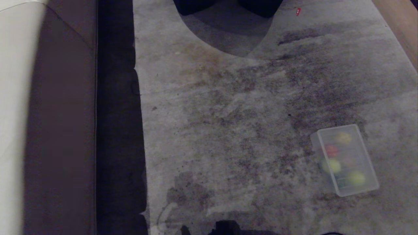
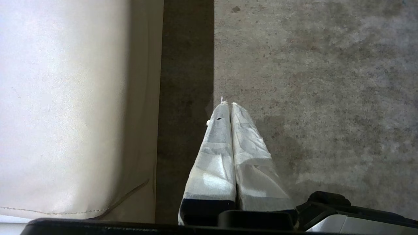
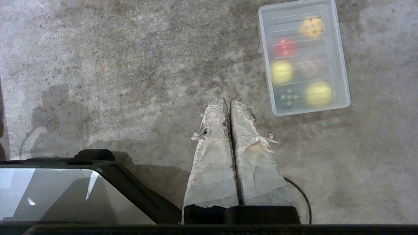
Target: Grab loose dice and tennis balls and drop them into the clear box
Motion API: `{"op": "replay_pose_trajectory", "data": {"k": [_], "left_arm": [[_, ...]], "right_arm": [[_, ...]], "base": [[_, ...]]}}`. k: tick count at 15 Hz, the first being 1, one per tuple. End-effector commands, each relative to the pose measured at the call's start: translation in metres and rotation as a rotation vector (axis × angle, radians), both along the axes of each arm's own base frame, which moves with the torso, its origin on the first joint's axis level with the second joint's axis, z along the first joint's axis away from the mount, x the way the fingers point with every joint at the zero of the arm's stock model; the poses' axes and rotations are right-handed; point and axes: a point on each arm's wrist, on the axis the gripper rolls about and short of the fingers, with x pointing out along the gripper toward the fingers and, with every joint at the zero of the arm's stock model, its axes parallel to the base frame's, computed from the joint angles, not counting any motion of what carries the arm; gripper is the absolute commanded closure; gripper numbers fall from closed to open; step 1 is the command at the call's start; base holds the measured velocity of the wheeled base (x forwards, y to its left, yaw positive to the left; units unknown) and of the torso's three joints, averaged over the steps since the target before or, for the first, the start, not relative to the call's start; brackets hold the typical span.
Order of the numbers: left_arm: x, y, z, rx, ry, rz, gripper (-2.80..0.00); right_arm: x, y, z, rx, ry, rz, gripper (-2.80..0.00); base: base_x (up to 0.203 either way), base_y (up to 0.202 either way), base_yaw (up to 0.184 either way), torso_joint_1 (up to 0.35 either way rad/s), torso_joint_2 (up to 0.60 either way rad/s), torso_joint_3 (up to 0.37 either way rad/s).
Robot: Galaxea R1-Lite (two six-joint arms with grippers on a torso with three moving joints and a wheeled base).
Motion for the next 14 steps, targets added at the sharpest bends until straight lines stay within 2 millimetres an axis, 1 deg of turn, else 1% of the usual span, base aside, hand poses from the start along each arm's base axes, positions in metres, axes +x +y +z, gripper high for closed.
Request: {"op": "replay_pose_trajectory", "data": {"k": [1,3,5,14], "left_arm": [[0.0000,0.0000,0.0000,-0.002,-0.001,0.001,0.00],[0.0000,0.0000,0.0000,-0.002,0.000,0.001,0.00],[0.0001,0.0000,0.0001,-0.003,0.001,0.001,0.00],[0.0000,0.0000,0.0000,-0.003,0.000,0.001,0.00]], "right_arm": [[0.0002,0.0000,0.0000,0.000,0.004,0.001,0.00],[0.0002,0.0000,0.0000,0.000,0.004,0.001,0.00],[0.0001,0.0000,0.0000,0.000,0.003,0.001,0.00],[0.0002,0.0000,0.0000,0.000,0.004,0.001,0.00]], "base": [[0.000,0.000,0.000,0.000,0.00,0.000],[0.000,0.000,0.000,0.001,0.00,0.013],[0.000,0.000,0.000,0.002,0.00,0.127],[0.000,0.000,0.000,0.003,0.00,0.197]]}}
